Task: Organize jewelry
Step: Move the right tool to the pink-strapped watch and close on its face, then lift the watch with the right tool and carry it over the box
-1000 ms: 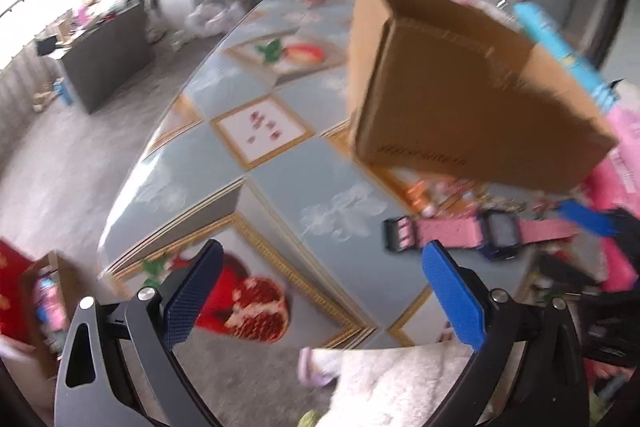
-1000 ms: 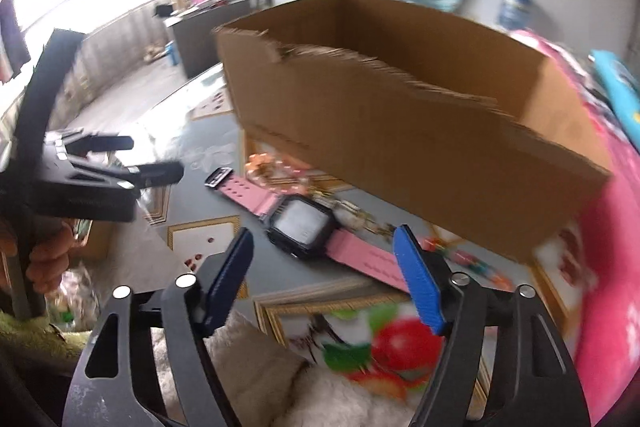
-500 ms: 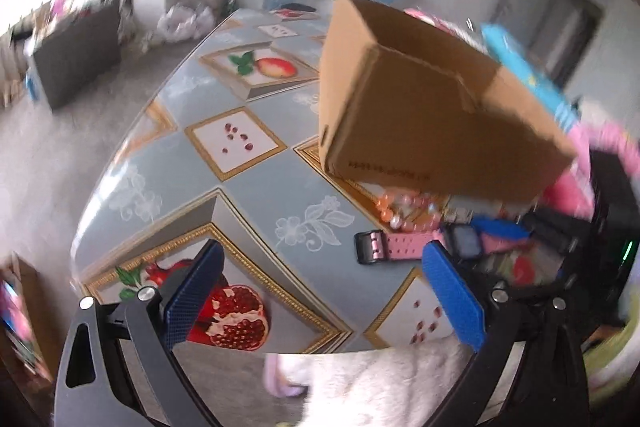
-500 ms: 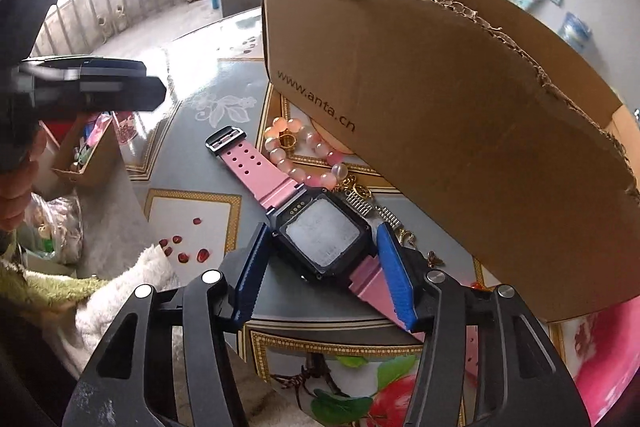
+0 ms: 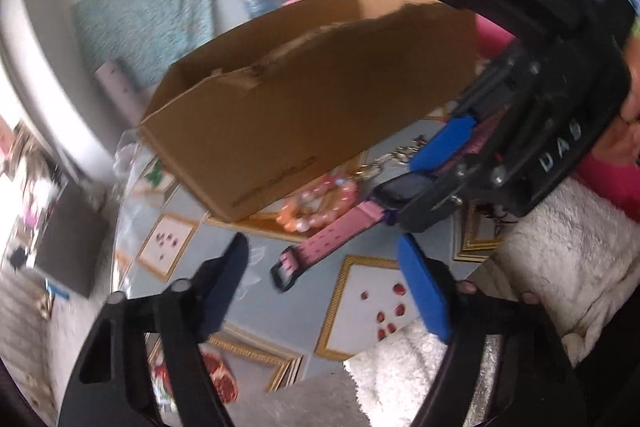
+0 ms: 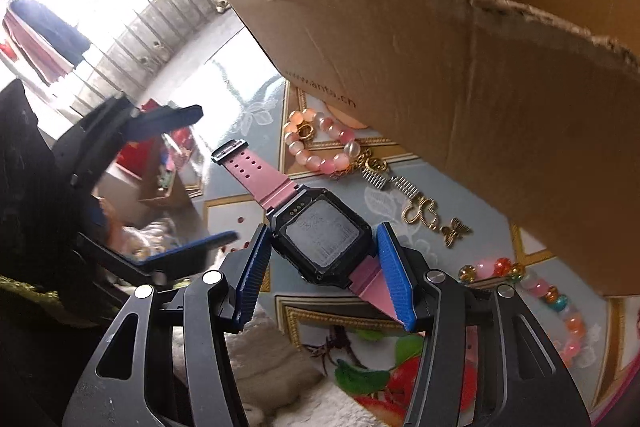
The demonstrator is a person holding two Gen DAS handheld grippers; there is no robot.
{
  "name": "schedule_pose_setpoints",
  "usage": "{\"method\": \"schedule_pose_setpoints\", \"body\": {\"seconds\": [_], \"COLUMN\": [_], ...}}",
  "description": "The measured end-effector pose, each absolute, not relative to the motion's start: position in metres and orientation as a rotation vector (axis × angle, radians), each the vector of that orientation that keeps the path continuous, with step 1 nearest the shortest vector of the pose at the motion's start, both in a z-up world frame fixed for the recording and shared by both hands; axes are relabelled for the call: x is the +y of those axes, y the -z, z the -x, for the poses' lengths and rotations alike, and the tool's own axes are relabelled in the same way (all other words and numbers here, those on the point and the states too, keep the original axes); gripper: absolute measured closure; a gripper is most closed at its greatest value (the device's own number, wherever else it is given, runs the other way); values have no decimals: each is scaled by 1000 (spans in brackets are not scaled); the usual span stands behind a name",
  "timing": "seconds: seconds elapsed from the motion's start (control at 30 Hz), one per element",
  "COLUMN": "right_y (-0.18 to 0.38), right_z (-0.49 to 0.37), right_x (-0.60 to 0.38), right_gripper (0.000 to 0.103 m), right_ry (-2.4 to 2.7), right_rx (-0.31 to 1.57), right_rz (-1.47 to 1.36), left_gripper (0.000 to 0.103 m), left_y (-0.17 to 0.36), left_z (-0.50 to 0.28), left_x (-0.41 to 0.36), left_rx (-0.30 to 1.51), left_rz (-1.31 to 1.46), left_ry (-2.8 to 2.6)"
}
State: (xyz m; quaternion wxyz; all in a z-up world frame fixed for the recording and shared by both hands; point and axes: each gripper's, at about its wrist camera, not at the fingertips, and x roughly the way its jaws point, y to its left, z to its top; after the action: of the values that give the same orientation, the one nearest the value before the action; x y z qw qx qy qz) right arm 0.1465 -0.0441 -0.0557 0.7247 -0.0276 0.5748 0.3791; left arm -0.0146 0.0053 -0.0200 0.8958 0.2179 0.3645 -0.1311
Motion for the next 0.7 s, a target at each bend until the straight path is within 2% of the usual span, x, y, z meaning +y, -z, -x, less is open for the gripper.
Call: {"method": "schedule_pose_setpoints", "body": {"seconds": [0.13, 0.27, 0.47, 0.7], "right_y": [60, 59, 56, 47], "right_z": [-153, -153, -147, -129], "right_x": [-48, -52, -62, -75], "right_gripper": [52, 52, 52, 49], "right_ry": [-865, -890, -902, -793], "right_rx": [1290, 1298, 1281, 1184], "right_rz": [29, 23, 16, -7], "left_gripper": [53, 63, 91, 95], "left_y": [31, 36, 39, 36], "left_z": [10, 7, -9, -26], "left_x": [-1, -3, 1, 12], "left_rx": [798, 824, 871, 914], "left_rz": [-526, -546, -489, -403], "left_ry": [309, 329, 314, 351]}}
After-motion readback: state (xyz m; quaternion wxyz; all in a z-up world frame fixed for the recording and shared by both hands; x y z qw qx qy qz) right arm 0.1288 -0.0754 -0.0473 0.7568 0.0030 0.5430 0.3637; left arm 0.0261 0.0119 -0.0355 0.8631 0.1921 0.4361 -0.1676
